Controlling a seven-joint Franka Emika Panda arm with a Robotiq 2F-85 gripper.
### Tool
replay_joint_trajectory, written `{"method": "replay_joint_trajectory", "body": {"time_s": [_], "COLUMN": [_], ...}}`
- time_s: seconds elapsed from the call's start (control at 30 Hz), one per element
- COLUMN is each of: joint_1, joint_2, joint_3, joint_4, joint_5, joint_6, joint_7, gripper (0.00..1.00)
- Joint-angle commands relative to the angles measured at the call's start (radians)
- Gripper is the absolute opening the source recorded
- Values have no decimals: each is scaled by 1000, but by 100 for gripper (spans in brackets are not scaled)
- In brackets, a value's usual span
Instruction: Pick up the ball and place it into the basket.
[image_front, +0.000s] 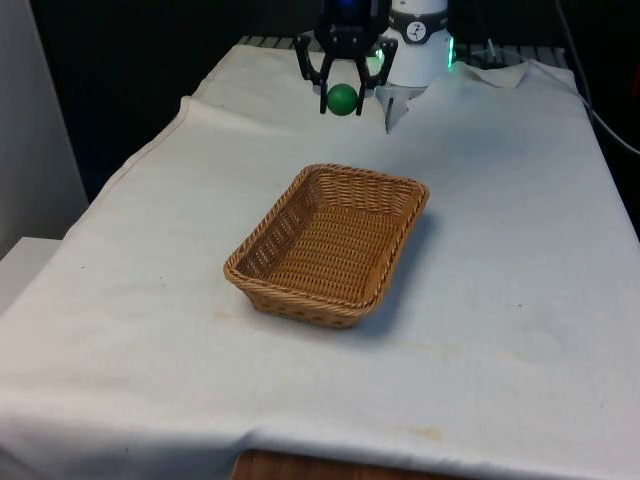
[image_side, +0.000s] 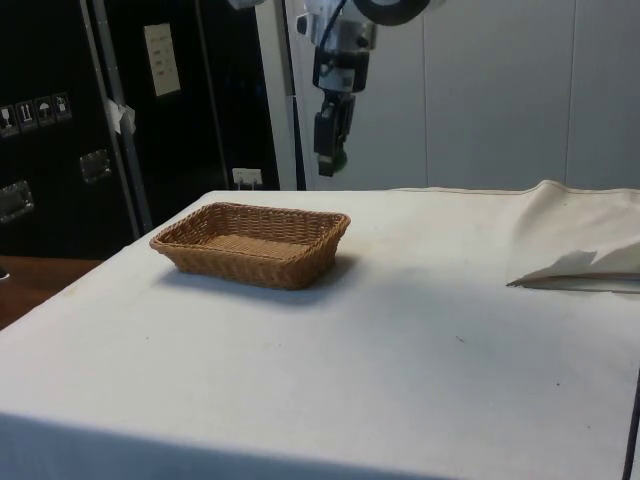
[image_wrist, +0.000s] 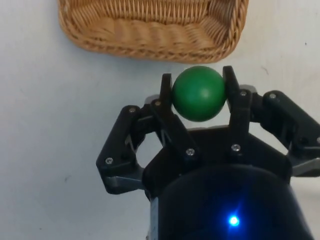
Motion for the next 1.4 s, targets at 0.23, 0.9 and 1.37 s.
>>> {"method": "replay_joint_trajectory", "body": {"time_s": [0.23, 0.9, 1.37], "joint_1": [3, -10, -23], "joint_2": [66, 299, 454], "joint_3": [19, 57, 74], "joint_4": [83, 293, 440], "joint_5": [104, 253, 331], "joint_6": [-25, -33, -42], "joint_7": [-73, -138, -150], "gripper": [1, 1, 1]}}
